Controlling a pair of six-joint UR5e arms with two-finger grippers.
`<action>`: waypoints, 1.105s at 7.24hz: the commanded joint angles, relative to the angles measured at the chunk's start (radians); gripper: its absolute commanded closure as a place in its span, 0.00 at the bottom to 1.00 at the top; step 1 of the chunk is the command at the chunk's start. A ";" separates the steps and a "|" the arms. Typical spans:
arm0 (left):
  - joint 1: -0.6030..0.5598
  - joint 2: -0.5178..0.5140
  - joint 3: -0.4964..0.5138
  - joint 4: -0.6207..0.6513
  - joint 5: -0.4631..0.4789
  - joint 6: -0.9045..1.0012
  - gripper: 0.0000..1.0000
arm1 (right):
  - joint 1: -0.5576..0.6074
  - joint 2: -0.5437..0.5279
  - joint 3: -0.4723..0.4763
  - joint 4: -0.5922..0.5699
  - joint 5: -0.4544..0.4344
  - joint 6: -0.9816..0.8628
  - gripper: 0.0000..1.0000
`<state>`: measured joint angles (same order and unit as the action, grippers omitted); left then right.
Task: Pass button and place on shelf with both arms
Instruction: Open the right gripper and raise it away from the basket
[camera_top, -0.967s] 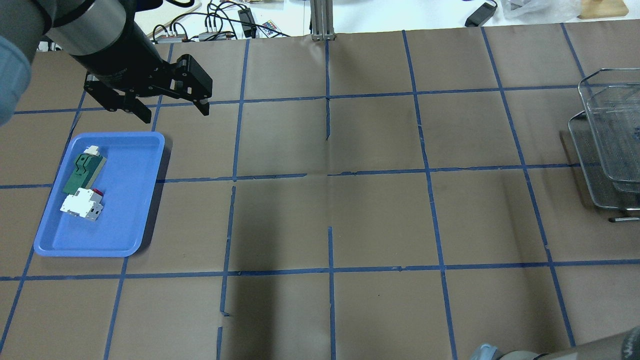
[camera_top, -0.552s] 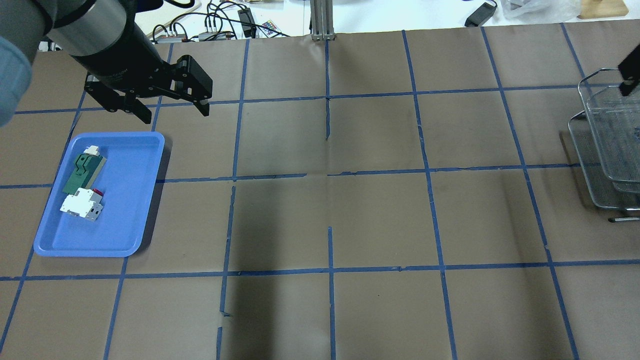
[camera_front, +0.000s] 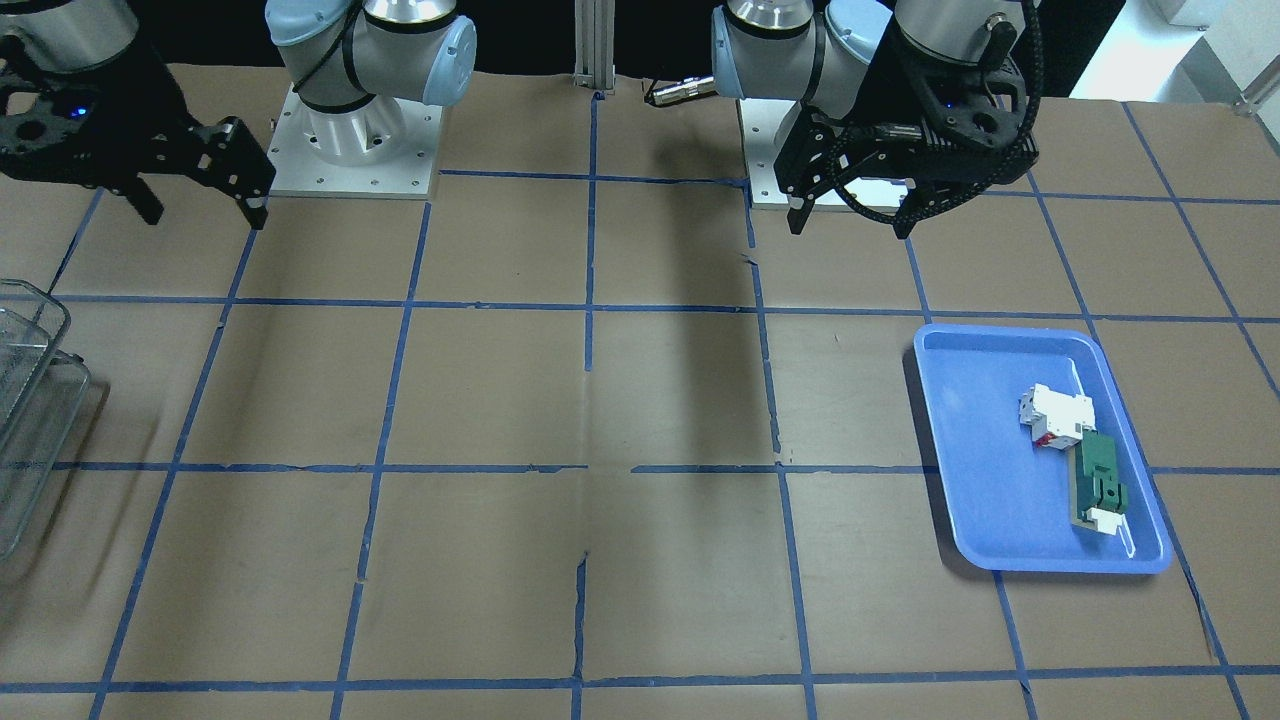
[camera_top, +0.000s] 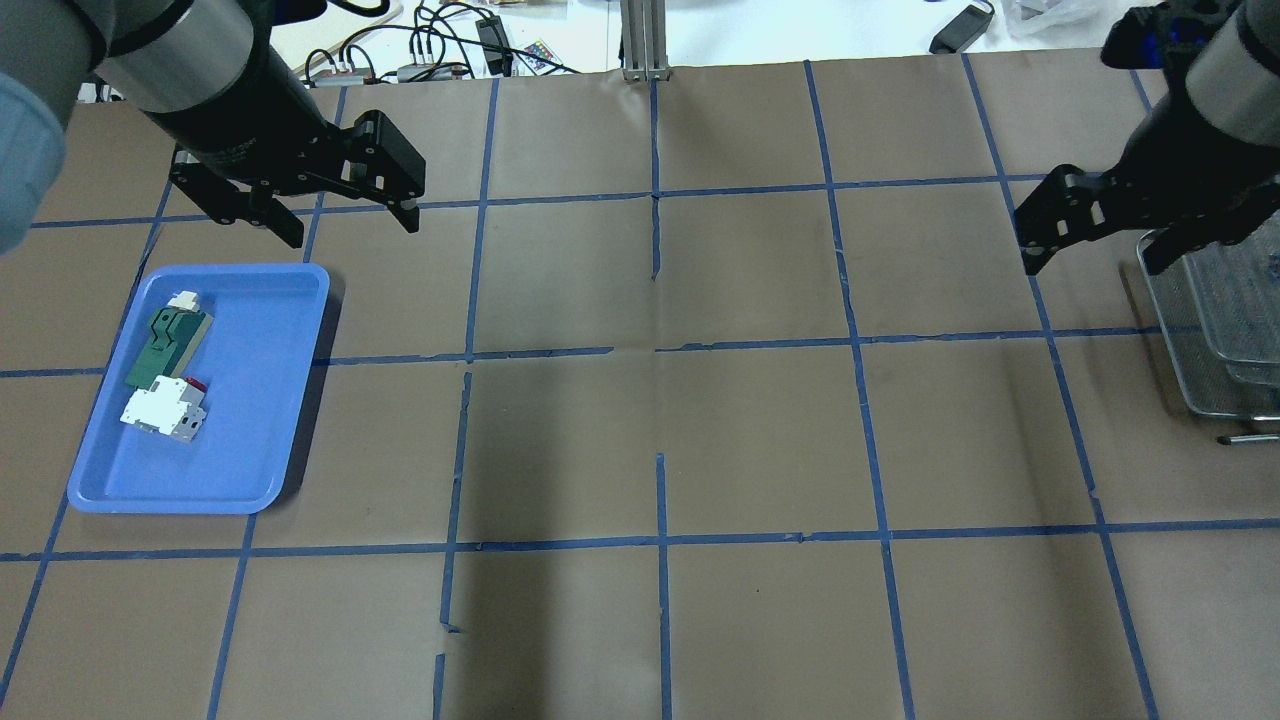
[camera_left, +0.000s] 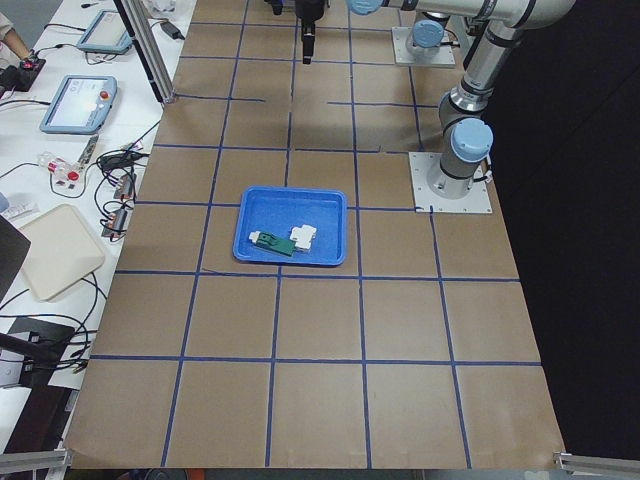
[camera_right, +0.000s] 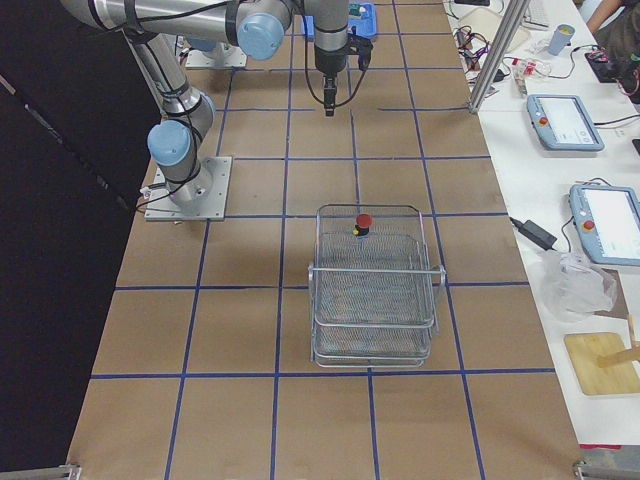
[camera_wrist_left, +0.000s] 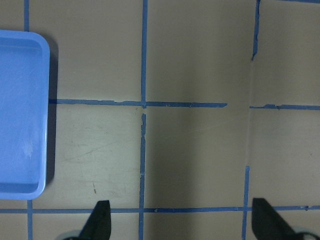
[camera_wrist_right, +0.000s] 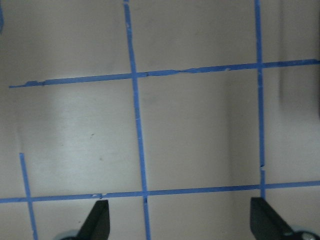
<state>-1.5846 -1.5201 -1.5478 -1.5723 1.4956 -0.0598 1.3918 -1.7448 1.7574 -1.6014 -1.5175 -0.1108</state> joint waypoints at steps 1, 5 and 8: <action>0.000 0.000 -0.002 0.000 0.000 0.000 0.00 | 0.122 0.016 0.002 -0.006 0.022 0.109 0.00; 0.003 -0.005 0.018 -0.005 0.012 0.131 0.00 | 0.154 0.172 -0.226 0.130 -0.022 0.151 0.00; 0.002 0.000 0.018 -0.024 0.018 0.143 0.00 | 0.151 0.172 -0.211 0.127 -0.075 0.149 0.00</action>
<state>-1.5824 -1.5230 -1.5291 -1.5880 1.5113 0.0780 1.5438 -1.5739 1.5464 -1.4749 -1.5723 0.0386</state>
